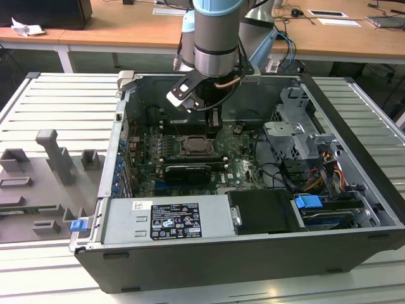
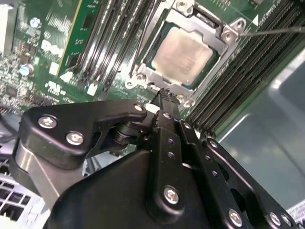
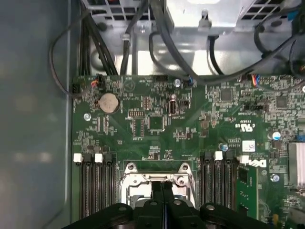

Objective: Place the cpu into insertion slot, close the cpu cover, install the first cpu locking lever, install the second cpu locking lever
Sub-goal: 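Close the cpu cover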

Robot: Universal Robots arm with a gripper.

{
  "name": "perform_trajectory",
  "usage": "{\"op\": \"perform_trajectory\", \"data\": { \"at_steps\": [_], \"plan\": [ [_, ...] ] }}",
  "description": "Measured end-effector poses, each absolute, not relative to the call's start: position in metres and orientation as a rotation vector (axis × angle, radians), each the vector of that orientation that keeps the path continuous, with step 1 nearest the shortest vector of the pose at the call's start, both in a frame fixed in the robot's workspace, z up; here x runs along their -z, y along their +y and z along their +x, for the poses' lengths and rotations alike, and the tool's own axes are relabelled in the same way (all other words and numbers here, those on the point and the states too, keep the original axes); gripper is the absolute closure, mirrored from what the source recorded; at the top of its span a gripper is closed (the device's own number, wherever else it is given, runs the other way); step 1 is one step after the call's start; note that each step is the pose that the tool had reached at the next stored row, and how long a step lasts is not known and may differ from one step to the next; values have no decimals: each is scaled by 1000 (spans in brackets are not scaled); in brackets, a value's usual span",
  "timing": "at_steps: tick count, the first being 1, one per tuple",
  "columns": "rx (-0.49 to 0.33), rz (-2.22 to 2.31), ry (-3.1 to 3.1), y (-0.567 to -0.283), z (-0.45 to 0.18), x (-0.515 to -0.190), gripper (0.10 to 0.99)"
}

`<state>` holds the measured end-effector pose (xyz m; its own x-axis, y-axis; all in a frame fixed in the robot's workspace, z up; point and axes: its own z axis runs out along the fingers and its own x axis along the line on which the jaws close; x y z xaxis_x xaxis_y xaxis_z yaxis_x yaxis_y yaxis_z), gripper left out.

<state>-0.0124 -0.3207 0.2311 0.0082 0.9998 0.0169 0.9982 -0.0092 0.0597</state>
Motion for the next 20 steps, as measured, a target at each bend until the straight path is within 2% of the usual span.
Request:
{"op": "perform_trajectory", "data": {
  "at_steps": [20],
  "plan": [
    [-88,2175,2227,-319,-42,-227,980]
  ]
}}
